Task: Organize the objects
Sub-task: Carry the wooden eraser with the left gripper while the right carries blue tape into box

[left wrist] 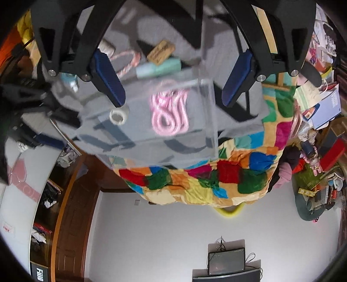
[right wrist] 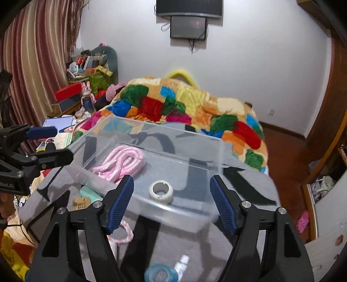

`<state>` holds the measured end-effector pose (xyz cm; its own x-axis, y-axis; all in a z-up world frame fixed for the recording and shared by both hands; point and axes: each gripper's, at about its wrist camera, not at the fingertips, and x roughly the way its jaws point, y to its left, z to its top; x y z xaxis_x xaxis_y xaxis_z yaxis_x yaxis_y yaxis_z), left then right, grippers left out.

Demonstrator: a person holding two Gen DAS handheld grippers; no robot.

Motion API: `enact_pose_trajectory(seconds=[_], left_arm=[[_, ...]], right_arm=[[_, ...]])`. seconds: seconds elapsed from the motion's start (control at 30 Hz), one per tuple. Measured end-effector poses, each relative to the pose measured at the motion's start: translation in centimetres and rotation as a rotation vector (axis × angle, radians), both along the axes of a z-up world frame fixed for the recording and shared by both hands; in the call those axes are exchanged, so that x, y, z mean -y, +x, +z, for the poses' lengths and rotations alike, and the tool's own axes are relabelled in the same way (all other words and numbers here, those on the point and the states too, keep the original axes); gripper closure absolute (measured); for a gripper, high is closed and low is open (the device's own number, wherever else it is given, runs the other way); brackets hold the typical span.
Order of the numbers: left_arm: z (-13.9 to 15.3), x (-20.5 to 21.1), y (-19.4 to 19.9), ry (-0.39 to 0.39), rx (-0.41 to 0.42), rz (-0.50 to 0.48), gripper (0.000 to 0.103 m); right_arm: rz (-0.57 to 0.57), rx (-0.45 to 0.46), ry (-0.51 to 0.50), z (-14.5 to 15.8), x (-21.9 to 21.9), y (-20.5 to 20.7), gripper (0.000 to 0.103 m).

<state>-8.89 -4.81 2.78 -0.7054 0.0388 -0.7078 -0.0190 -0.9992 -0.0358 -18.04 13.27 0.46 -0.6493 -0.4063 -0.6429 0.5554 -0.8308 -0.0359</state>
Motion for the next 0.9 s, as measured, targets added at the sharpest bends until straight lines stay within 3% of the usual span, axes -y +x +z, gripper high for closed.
enact_pose_trajectory(seconds=[0.13, 0.33, 0.5, 0.67, 0.73, 0.9], left_arm=[[-2.0, -0.2, 1.4, -0.026, 0.035, -0.007, 0.012], [-5.6, -0.3, 2.8, -0.004, 0.092, -0.009, 0.013], [-8.5, -0.4, 3.1, 0.039, 0.161, -0.034, 0.031], [-8.8, -1.2, 2.5, 0.010, 0.155, -0.042, 0.035], [-8.7, -1.6, 1.9, -0.003, 0.144, -0.047, 0.038], [-9.2, -2.2, 1.0, -0.014, 0.153, -0.040, 0.062]], right_arm=[[-0.012, -0.022, -0.020, 0.0, -1.6, 2.1, 0.032], [-0.042, -0.005, -0.003, -2.5, -3.4, 4.2, 0.032], [-0.016, 0.036, 0.028, -5.1, -4.0, 6.0, 0.032], [0.036, 0.067, 0.050, -7.1, -3.8, 6.8, 0.034], [0.045, 0.075, 0.049, -7.3, -3.5, 6.5, 0.039], [0.053, 0.106, 0.051, -8.3, -3.2, 5.8, 0.057]])
